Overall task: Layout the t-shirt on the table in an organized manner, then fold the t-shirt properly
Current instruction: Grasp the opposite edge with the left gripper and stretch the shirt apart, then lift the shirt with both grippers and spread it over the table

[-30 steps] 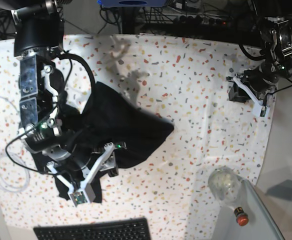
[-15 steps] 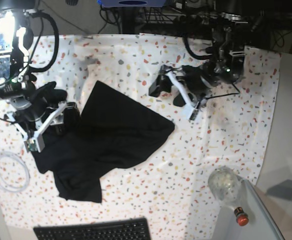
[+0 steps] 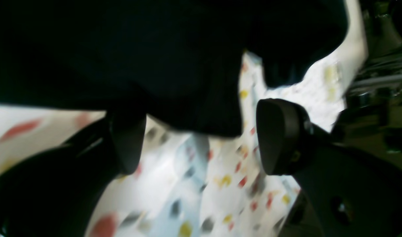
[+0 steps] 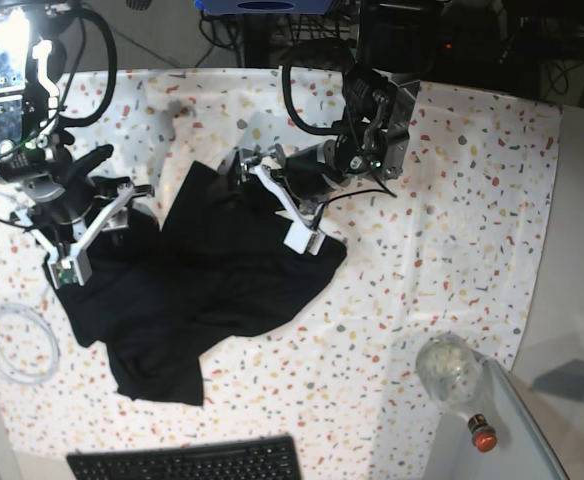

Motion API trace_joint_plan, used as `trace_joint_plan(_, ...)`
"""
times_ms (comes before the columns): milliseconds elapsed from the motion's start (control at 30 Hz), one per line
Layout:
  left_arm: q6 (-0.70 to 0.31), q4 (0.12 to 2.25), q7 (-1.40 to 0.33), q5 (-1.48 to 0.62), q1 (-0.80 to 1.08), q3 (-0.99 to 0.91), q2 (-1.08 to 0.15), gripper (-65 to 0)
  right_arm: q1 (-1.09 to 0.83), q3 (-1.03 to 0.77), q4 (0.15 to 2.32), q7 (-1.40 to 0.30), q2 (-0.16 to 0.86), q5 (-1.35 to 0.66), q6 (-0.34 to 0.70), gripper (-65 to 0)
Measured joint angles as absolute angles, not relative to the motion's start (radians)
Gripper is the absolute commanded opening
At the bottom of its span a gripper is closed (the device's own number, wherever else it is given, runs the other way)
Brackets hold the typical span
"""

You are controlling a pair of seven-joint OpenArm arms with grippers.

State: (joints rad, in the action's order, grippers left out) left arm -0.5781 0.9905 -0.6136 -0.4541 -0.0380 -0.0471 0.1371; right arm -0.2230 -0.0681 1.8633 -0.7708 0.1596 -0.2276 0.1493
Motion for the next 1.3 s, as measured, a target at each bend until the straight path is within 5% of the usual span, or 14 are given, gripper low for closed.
trace_joint_plan(200,-0.596,0.869,-0.613,-0.466,-0.12,-0.043,0.152,-17.3,-0.225,-0.068,1.863,-0.77,0.16,-0.228,0.149,-35.0)
trace_joint_plan(267,-0.577,0.842,-0.596,-0.459,-0.14,0.004,0.144,-31.6,-0.225,-0.091,1.863,-0.771,0.156,-0.236,0.15,-35.0)
trace_joint_plan(367,-0.554,0.822,-0.618,-0.42,-0.143,0.047,0.144,-65.0,-0.22,-0.16,1.853,-0.769,0.157,-0.228,0.149,-35.0)
trace_joint_plan(567,-0.44,0.913,-0.651,-0.442,-0.121,0.068,0.105,-65.0,-0.207,-0.242,1.783,-0.769,0.155,-0.228,0.15,-35.0)
trace_joint_plan(733,-0.244,1.271,-0.739,-0.385,-0.03,0.046,-0.118,-65.0,-0.184,-0.245,1.784,-0.772,0.118,-0.227,0.274,-35.1)
trace_joint_plan(1000,-0.243,1.584,-0.886,-0.418,0.035,0.019,-0.251,-65.0,-0.051,-0.242,1.728,-0.776,0.052,-0.224,0.246,-35.0)
trace_joint_plan(1133,-0.228,1.607,-0.936,-0.385,0.054,-0.109,-0.288,-65.0,-0.101,-0.232,1.761,-1.0,0.046,-0.221,0.285,-35.0)
trace_joint_plan(1300,-0.237,1.617,-0.94,-0.403,0.049,-0.107,-0.268,-65.0,-0.128,-0.165,1.708,-0.891,0.046,-0.232,0.324,-35.0)
